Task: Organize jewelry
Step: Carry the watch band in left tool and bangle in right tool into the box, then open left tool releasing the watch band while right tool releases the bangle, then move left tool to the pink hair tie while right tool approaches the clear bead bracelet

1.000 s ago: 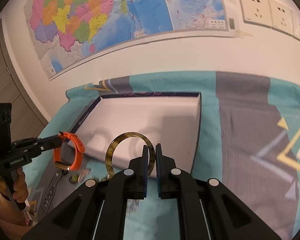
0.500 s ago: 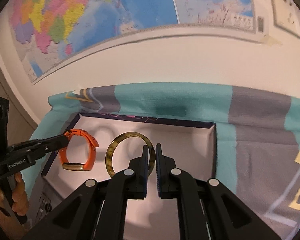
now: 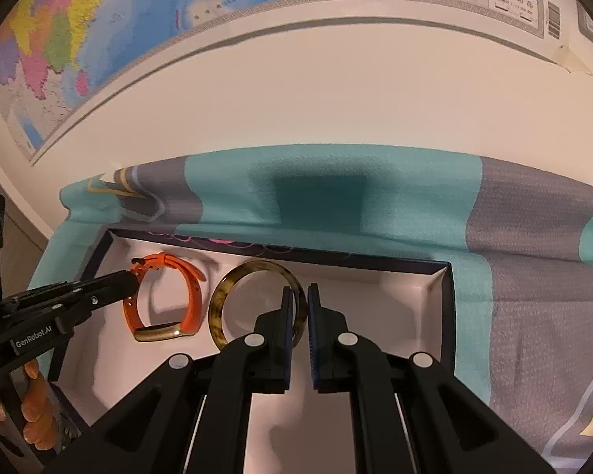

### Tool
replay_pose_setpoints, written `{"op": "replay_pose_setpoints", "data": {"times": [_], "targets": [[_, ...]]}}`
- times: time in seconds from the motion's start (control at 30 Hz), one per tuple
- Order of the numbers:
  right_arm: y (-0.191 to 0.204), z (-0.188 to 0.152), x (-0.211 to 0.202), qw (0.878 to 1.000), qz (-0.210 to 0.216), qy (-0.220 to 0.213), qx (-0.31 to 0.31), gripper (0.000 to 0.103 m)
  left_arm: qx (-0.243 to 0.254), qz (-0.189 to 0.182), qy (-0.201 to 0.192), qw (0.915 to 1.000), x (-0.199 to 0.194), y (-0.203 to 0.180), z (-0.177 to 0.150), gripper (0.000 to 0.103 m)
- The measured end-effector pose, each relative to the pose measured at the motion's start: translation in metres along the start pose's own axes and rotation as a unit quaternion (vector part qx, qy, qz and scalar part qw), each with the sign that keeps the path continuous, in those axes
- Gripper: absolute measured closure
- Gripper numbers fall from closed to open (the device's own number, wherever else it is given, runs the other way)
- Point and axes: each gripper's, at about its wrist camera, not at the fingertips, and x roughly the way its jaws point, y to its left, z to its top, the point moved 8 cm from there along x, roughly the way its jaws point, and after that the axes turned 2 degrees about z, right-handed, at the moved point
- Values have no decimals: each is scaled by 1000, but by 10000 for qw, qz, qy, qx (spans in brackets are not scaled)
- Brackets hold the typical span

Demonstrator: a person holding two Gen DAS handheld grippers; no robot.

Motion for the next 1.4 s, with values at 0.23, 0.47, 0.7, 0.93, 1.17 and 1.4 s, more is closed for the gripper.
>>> {"op": "replay_pose_setpoints", "data": {"times": [0.23, 0.47, 0.7, 0.93, 1.17, 1.4], "targets": [[2, 2, 13, 9998, -110, 113, 72, 97, 115, 260, 194, 9994, 13, -5, 8, 101], [1, 2, 7, 9997, -235, -4, 100, 85, 122, 366, 250, 9989, 19, -10, 9, 94], [9, -14, -39, 9984, 241, -502, -28, 68, 400, 533, -457, 9967, -22, -7, -1, 61], [29, -61, -106, 9918, 586, -928, -651, 62, 774, 508, -1101, 9896, -84, -14, -26, 45], [40, -118, -132, 9898, 813, -642, -982, 62, 789, 447, -1216, 9884, -121, 0, -70, 39], [36, -154, -107, 9921, 781, -187, -965, 62, 605, 340, -1097, 9915, -132, 15, -112, 38]]}}
